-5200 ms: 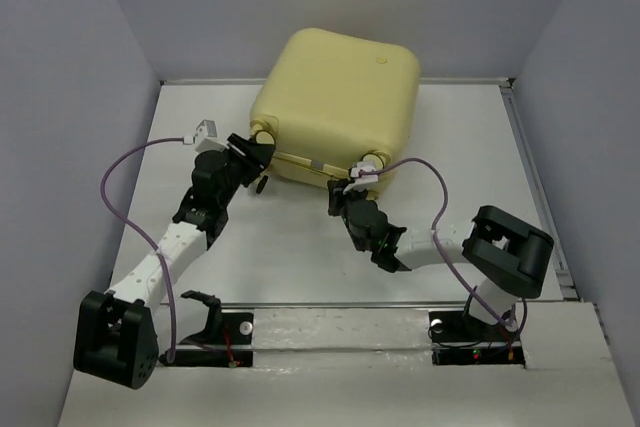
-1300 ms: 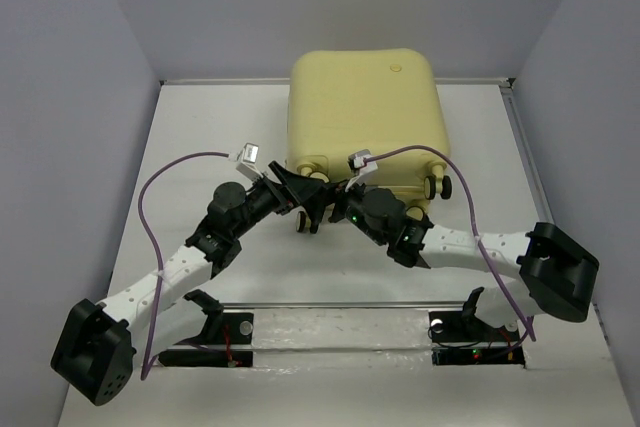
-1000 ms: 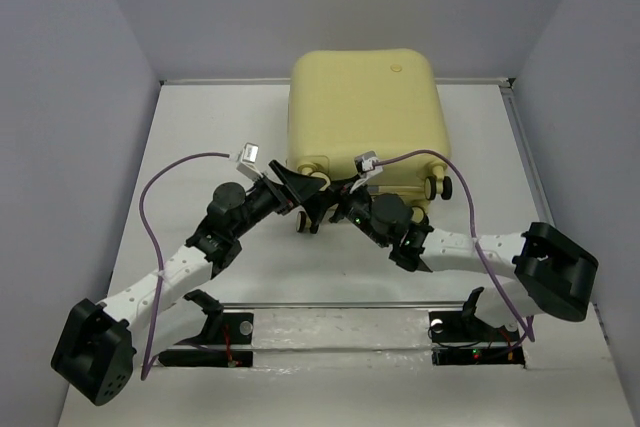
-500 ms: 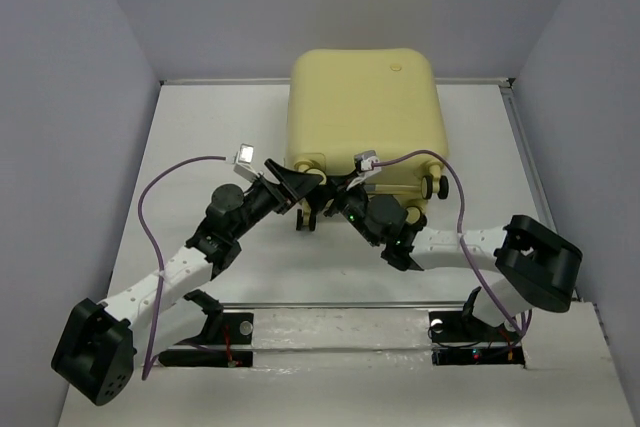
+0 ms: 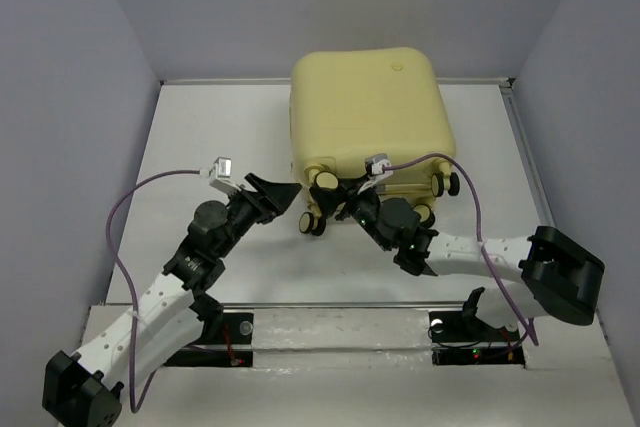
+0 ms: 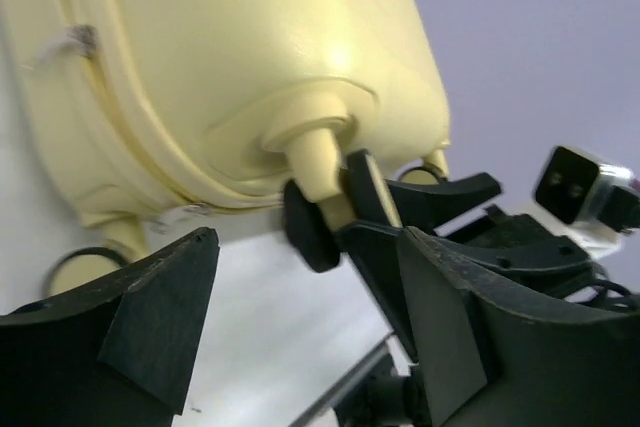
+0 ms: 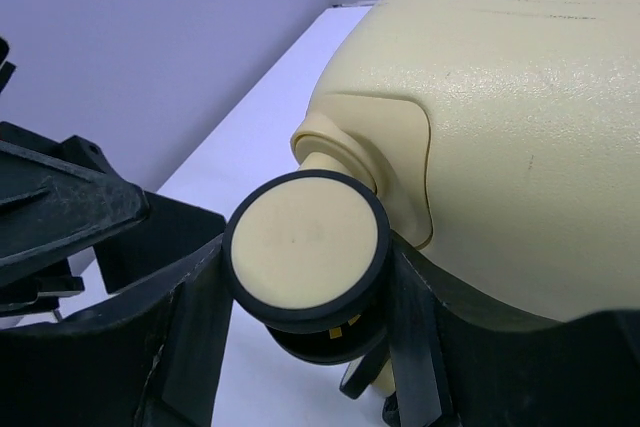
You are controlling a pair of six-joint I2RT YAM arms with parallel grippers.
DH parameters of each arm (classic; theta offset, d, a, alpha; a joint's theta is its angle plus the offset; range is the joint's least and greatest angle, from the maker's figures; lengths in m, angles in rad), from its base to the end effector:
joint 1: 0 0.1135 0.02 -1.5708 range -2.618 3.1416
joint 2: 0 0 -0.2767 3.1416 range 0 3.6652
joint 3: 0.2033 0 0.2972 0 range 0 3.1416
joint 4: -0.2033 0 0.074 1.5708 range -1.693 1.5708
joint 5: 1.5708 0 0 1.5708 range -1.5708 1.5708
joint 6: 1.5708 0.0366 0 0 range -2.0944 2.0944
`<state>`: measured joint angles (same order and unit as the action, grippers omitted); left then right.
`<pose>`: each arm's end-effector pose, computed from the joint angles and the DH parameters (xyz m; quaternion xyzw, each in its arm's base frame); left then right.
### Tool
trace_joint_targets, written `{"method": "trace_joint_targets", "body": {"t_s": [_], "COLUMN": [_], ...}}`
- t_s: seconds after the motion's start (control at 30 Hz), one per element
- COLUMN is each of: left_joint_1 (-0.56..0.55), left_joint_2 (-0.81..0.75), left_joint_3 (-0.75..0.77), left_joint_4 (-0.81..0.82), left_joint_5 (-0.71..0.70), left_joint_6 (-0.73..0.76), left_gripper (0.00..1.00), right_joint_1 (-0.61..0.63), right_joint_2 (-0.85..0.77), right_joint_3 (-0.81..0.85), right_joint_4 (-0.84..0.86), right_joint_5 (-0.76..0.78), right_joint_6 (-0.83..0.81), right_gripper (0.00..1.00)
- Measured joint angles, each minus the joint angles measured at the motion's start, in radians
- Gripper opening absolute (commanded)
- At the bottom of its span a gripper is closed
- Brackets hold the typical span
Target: Pack the luggage
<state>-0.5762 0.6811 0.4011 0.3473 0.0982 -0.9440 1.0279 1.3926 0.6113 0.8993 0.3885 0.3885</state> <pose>0.1754 -0.1183 0.2724 -0.0895 0.6771 -0.5270 0.5057 0.1808 0.2728 0.2361 -0.0678 0.6640 0.3797 0.6405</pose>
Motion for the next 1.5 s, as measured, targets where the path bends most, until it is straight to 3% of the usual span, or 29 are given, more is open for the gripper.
{"method": "trace_joint_targets", "body": {"t_s": [0.13,0.23,0.5,0.9,1.03,1.2,1.5], "left_joint_1": [0.000,-0.010,-0.143,-0.164,-0.171,-0.177,-0.186], "left_joint_2": [-0.073,-0.052,0.217,0.480,0.541,0.567,0.558], "left_joint_3": [-0.091,-0.167,-0.163,0.011,0.043,0.047,0.051], "left_joint_4": [-0.038,-0.035,0.076,0.247,0.253,0.283,0.257], "left_joint_5": [-0.103,-0.134,-0.183,-0.237,-0.232,-0.227,-0.260], "left_joint_6": [0.037,0.069,0.213,0.375,0.405,0.412,0.416], "left_gripper": [0.49,0.40,0.44,0.50,0.40,0.06,0.06], "right_joint_1": [-0.002,-0.004,-0.011,-0.020,-0.021,-0.032,-0.045], "right_joint_2": [-0.051,-0.056,-0.056,-0.056,-0.056,-0.055,-0.058], "right_joint_3": [-0.004,-0.003,0.003,0.003,0.003,0.003,0.002], "right_joint_4": [-0.079,-0.092,-0.106,-0.108,-0.111,-0.116,-0.130], "right_joint_5": [-0.003,-0.011,-0.032,-0.057,-0.074,-0.093,-0.093], "right_joint_6": [-0.015,-0.019,-0.019,-0.013,-0.003,0.008,0.011], "right_gripper": [0.07,0.07,0.07,0.07,0.07,0.07,0.07]}}
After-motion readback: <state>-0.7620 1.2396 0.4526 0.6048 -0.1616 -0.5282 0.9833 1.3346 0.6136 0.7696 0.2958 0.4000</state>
